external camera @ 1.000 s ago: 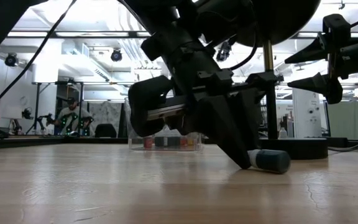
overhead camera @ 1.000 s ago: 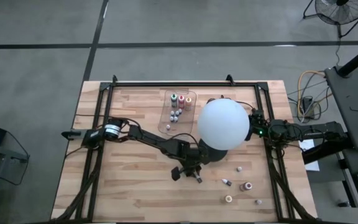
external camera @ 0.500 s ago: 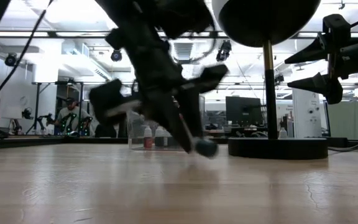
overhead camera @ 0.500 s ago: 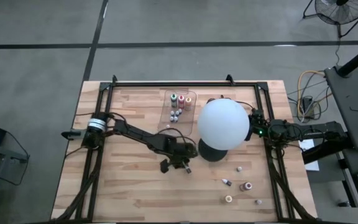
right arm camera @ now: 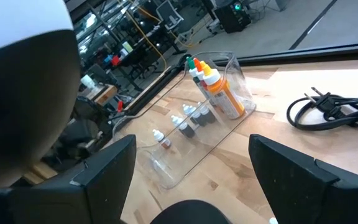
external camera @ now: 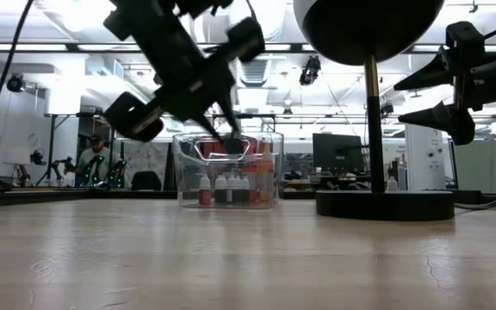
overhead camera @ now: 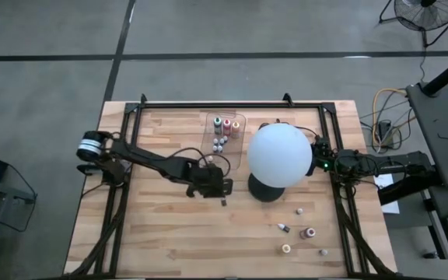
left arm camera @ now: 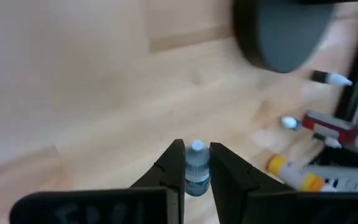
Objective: Pick & Place food coloring
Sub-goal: Put the small black food coloring bottle into the transparent bin
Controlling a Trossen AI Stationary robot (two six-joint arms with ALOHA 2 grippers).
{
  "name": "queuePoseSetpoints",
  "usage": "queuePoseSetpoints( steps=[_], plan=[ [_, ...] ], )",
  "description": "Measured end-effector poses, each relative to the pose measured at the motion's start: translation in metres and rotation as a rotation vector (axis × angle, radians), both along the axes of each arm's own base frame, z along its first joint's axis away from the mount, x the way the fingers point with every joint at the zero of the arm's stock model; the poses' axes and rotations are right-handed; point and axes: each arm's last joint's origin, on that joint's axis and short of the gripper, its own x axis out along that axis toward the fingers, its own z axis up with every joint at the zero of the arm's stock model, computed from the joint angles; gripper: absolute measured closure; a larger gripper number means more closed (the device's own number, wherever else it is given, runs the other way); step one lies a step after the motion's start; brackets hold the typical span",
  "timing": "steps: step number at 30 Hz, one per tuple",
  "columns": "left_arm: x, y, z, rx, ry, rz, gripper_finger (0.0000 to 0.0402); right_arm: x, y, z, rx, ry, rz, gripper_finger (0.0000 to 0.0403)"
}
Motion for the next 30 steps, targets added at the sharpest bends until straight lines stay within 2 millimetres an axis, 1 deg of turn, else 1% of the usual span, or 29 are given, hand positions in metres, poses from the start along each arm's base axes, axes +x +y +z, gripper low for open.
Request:
queuePoseSetpoints(
  steps=[9, 14, 19, 24, 26, 30],
  plan=[
    [-0.01, 0.026, 0.051, 0.202, -0.207, -0.136, 0.0372, 0.0, 0.0, 0.0, 0.0, 0.003, 0.001, 0.0101],
    [-0.017, 0.048, 0.074, 0.403, -0.285, -0.191, 0.0372, 0.0, 0.0, 0.0, 0.0, 0.003, 0.001, 0.0101],
    [-0.021, 0.07, 0.08, 0.632, -0.296, -0.312, 0.0372, 0.0, 0.0, 0.0, 0.0, 0.003, 0.0, 0.0101],
    [-0.023, 0.085, 0.08, 0.789, -0.273, -0.427, 0.0372, 0.0, 0.0, 0.0, 0.0, 0.003, 0.001, 0.0101],
    [-0.02, 0.091, 0.081, 0.854, -0.272, -0.469, 0.0372, 0.0, 0.0, 0.0, 0.0, 0.003, 0.0, 0.0101],
    [-0.016, 0.102, 0.074, 0.939, -0.226, -0.534, 0.0372, 0.0, 0.0, 0.0, 0.0, 0.003, 0.001, 0.0101]
  ],
)
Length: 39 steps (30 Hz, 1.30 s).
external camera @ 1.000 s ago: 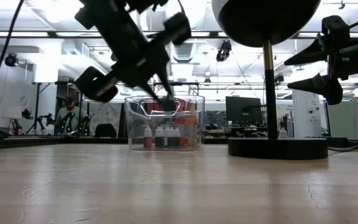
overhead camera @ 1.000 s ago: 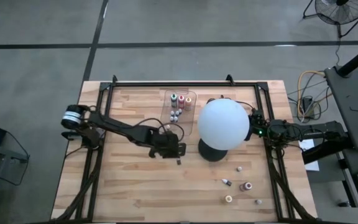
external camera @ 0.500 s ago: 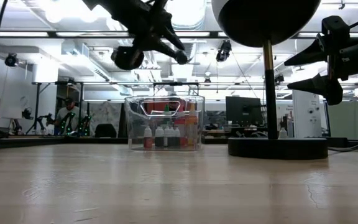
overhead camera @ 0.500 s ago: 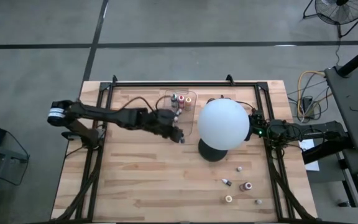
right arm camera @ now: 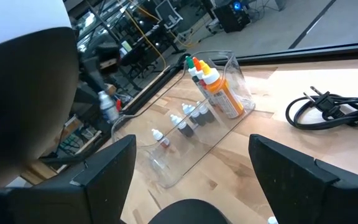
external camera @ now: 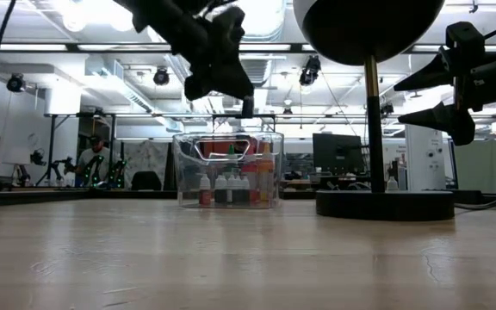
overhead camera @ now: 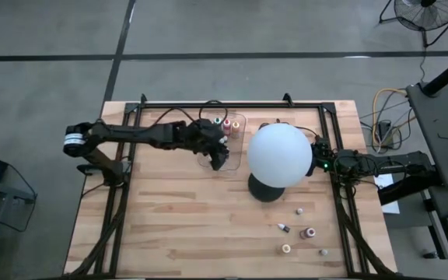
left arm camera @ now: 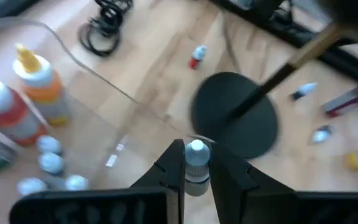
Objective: Pick & Place food coloring
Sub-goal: Put the small black food coloring bottle into the transparent bin
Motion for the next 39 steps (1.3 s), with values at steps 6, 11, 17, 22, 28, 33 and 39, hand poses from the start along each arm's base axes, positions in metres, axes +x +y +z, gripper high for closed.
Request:
queuePoseSetpoints(
  steps=[6, 11, 17, 22, 28, 33, 39],
  plan=[
    [0.012, 0.017, -0.022, 0.12, 0.073, -0.023, 0.0372, 0.0, 0.0, 0.0, 0.0, 0.0, 0.0, 0.0101],
    [0.026, 0.03, -0.044, 0.199, 0.102, -0.062, 0.0372, 0.0, 0.0, 0.0, 0.0, 0.0, -0.001, 0.0101],
    [0.041, 0.043, -0.066, 0.165, 0.07, 0.101, 0.0372, 0.0, 0.0, 0.0, 0.0, 0.0, 0.0, 0.0101],
    [0.043, 0.047, -0.075, 0.18, 0.093, 0.272, 0.0372, 0.0, 0.0, 0.0, 0.0, 0.0, 0.0, 0.0101],
    [0.049, 0.049, -0.086, 0.155, 0.074, 0.304, 0.0372, 0.0, 0.0, 0.0, 0.0, 0.0, 0.0, 0.0101],
    [0.052, 0.05, -0.099, 0.144, 0.104, 0.325, 0.0372, 0.0, 0.0, 0.0, 0.0, -0.001, -0.001, 0.0101],
    [0.052, 0.051, -0.103, 0.161, 0.109, 0.347, 0.0372, 0.0, 0.0, 0.0, 0.0, -0.001, 0.0, 0.0101]
  ],
)
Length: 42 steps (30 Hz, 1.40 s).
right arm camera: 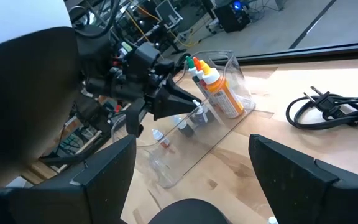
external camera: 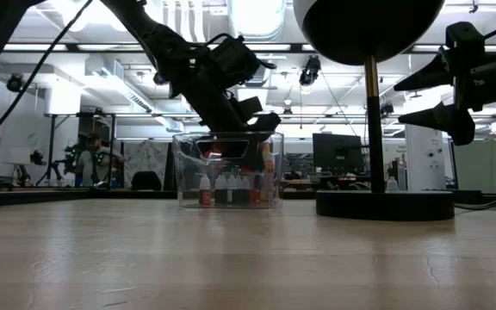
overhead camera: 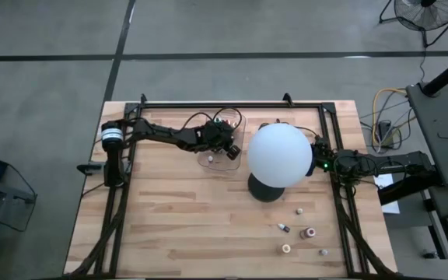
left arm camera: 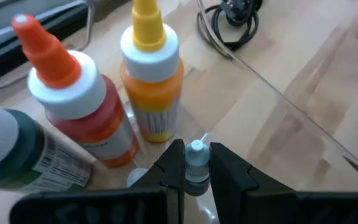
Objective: Pick & Place food coloring
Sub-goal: Put the small black food coloring bottle into the transparent bin
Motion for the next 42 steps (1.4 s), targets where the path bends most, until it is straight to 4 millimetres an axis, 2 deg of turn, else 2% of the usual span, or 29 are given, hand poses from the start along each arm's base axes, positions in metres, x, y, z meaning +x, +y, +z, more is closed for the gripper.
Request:
queuePoseSetpoints(
  steps=[10, 27, 36, 42],
  plan=[
    [-0.009, 0.002, -0.014, 0.029, -0.013, 0.033, 0.0372, 0.0, 0.0, 0.0, 0.0, 0.0, -0.001, 0.0101],
    [-0.008, 0.0, -0.014, -0.019, -0.039, 0.017, 0.0371, 0.0, 0.0, 0.0, 0.0, 0.0, 0.0, 0.0101],
    [-0.008, 0.0, -0.014, -0.027, -0.042, 0.017, 0.0334, 0.0, 0.0, 0.0, 0.0, 0.0, 0.0, 0.0101],
    [-0.008, 0.0, -0.013, -0.028, -0.045, 0.019, 0.0327, 0.0, 0.0, 0.0, 0.0, 0.0, 0.0, 0.0101]
  ],
)
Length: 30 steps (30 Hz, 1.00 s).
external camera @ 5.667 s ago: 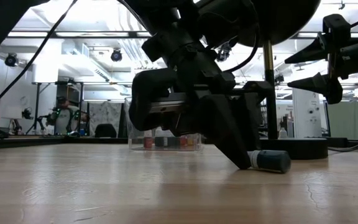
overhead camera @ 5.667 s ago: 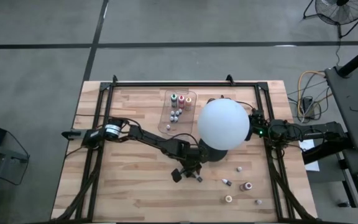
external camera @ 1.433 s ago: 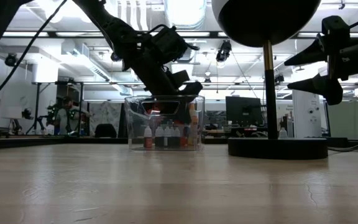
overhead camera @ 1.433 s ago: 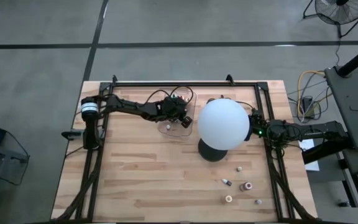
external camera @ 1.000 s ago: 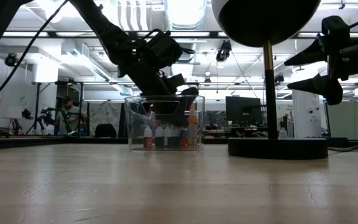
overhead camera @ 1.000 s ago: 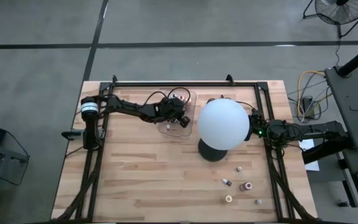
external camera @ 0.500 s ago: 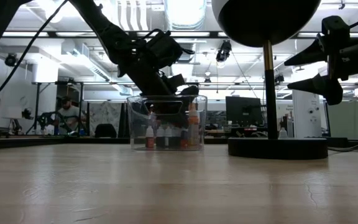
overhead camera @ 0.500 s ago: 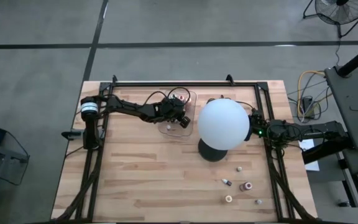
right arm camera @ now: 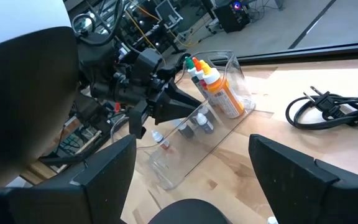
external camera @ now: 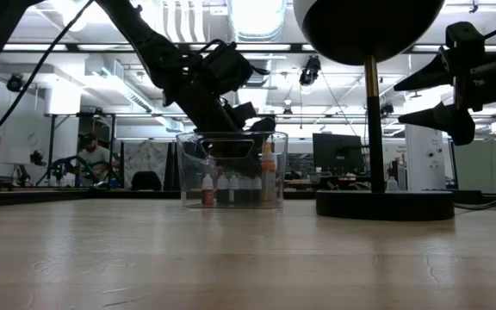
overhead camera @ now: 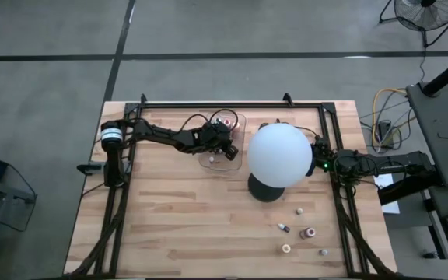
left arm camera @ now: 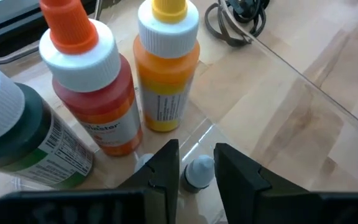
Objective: Pick & Place food coloring
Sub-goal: Put the small black food coloring bottle into the transparent bin, then put the small red food coloring bottle into the transparent bin
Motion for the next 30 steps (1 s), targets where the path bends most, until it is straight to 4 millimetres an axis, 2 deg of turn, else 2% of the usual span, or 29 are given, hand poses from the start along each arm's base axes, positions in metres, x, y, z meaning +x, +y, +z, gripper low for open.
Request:
queuePoseSetpoints(
  steps=[6, 11, 17, 24, 30],
  plan=[
    [-0.002, -0.001, 0.01, 0.002, -0.025, -0.002, 0.0327, 0.0, 0.0, 0.0, 0.0, 0.0, 0.0, 0.0101],
    [-0.008, -0.003, 0.034, 0.007, -0.079, -0.014, 0.0326, 0.0, 0.0, 0.0, 0.0, 0.0, 0.0, 0.0101],
    [-0.027, -0.011, 0.062, -0.011, -0.061, -0.013, 0.0319, 0.0, 0.0, 0.0, 0.0, 0.0, -0.001, 0.0101],
    [-0.055, -0.035, 0.09, -0.077, -0.025, -0.095, 0.0273, 0.0, 0.0, 0.0, 0.0, 0.0, -0.001, 0.0101],
    [-0.082, -0.073, 0.106, -0.082, -0.068, -0.25, 0.0224, 0.0, 0.0, 0.0, 0.0, 0.001, 0.001, 0.0101]
  ],
)
